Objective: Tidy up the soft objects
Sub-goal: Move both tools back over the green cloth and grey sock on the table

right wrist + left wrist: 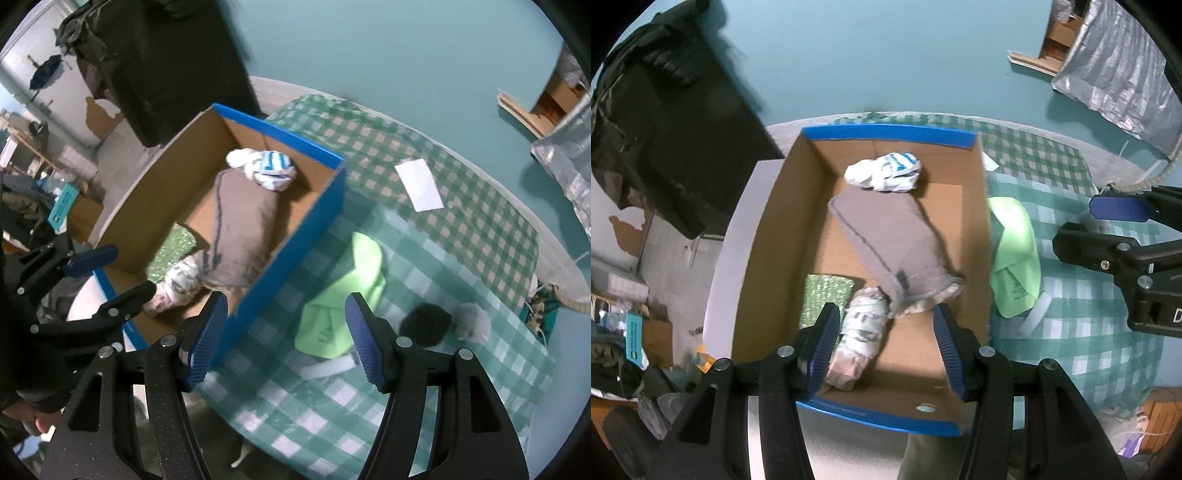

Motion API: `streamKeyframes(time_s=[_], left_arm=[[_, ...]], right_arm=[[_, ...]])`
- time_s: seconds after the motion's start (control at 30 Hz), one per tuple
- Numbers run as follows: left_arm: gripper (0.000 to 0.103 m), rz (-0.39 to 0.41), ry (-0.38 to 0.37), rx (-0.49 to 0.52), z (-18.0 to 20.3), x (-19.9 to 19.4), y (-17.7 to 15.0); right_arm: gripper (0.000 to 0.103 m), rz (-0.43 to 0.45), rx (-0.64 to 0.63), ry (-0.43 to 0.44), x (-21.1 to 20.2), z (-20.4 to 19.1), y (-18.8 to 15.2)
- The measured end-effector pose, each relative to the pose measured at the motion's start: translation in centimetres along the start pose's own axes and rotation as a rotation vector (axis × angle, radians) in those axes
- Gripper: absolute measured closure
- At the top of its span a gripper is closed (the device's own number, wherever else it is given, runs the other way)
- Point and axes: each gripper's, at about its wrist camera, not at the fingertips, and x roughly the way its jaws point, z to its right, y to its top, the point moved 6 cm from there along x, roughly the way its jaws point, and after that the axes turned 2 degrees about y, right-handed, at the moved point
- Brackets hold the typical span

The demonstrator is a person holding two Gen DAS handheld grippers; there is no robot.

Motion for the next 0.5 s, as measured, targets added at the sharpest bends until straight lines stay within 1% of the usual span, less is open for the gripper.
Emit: streamKeyframes(time_s=[0.5], left_arm=[[0.049, 0.019, -0.056, 0.106, 7.2, -0.9, 1.5]], right_arm=[[0.035, 0.012, 0.108, -0.06, -2.7, 6.9, -3.5]])
